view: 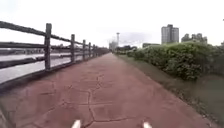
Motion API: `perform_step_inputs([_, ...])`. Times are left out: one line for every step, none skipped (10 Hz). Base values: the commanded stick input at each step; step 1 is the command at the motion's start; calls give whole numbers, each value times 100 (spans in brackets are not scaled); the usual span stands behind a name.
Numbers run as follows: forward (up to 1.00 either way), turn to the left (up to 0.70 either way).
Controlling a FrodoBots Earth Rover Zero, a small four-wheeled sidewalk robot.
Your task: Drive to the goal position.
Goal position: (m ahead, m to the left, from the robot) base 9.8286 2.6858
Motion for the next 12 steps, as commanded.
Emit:
perform_step_inputs([85,1])
perform_step_inputs([85,1])
perform_step_inputs([85,1])
perform_step_inputs([85,1])
perform_step_inputs([85,1])
perform_step_inputs([85,1])
perform_step_inputs([85,1])
perform_step_inputs([85,1])
perform_step_inputs([85,1])
perform_step_inputs([85,1])
perform_step_inputs([85,1])
perform_step_inputs([85,1])
